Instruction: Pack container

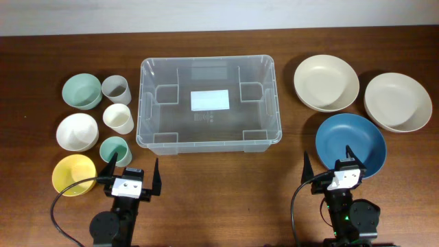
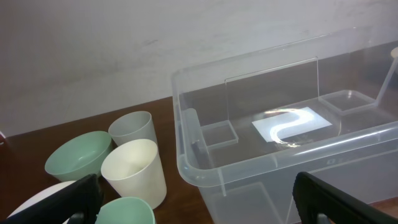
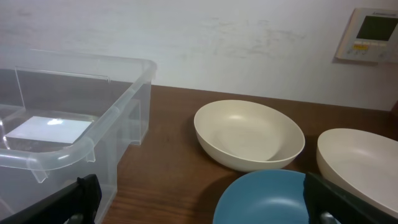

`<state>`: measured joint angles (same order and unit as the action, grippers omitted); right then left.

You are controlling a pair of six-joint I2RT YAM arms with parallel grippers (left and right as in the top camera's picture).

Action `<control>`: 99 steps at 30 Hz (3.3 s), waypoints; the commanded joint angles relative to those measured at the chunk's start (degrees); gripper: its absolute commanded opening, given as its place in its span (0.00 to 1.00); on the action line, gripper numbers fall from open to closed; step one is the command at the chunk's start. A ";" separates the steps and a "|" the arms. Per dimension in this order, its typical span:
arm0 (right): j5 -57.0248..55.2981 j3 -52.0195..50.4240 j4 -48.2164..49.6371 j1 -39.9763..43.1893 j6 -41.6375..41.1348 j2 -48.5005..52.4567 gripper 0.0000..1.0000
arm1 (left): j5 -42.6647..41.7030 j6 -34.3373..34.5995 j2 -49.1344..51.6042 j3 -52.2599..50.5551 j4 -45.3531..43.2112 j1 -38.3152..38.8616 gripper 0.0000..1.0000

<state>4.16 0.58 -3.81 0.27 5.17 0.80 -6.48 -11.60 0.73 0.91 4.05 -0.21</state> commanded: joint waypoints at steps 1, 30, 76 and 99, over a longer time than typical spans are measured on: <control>0.33 -0.26 -0.31 -0.55 0.39 -0.55 0.99 | -0.20 -0.92 -0.39 -0.35 0.04 -0.33 1.00; 0.35 -0.26 -0.31 -0.55 0.39 -0.55 0.99 | -0.20 -0.92 -0.39 -0.35 0.04 -0.33 1.00; 1.22 -0.26 -0.02 -0.63 0.42 -0.55 0.99 | -0.20 -0.92 -0.39 -0.35 0.02 -0.33 1.00; -7.69 19.61 -11.08 -0.57 0.39 8.87 0.99 | -0.20 -0.92 -0.39 -0.35 0.04 -0.33 1.00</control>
<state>-0.54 13.93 -13.91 0.27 5.15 6.04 -6.48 -11.60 0.73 0.89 4.08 -0.21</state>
